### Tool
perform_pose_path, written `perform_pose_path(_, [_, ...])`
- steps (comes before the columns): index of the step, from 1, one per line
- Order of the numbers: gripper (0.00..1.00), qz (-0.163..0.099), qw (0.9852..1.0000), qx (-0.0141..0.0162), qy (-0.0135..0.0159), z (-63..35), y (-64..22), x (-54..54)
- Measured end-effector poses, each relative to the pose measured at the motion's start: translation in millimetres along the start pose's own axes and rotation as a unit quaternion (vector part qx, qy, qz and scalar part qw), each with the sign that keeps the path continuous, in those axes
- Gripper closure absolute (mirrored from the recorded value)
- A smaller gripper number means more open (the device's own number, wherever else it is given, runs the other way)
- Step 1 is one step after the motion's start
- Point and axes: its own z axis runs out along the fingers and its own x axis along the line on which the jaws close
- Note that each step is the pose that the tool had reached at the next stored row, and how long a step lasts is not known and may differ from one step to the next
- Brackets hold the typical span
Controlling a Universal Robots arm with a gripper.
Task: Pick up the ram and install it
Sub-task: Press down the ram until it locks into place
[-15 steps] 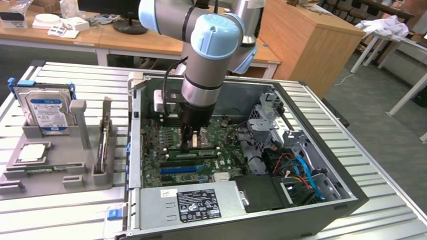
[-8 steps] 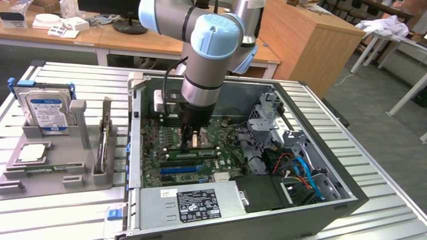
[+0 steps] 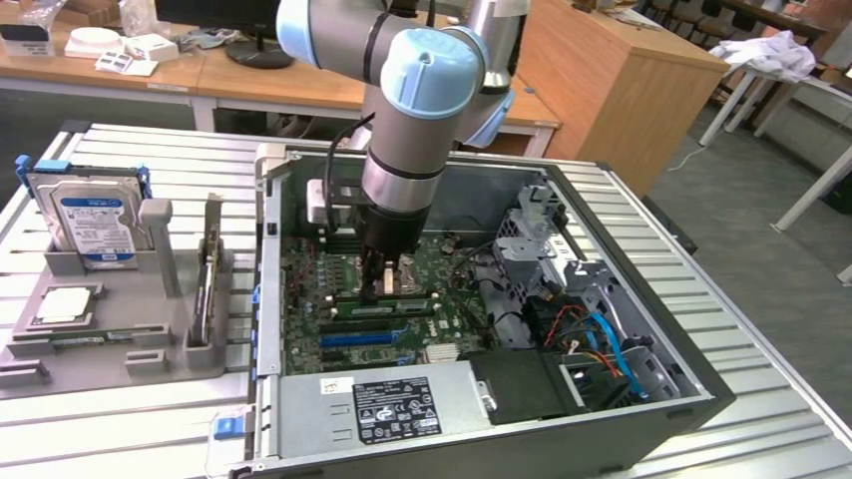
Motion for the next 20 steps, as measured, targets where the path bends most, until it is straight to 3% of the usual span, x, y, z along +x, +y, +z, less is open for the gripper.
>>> perform_pose_path(6, [0.89, 0.0, 1.0, 0.0004, -0.0006, -2.7, 0.0, -0.3])
perform_pose_path(20, [0.89, 0.0, 1.0, 0.0, 0.0, -30.6, 0.9, -1.0])
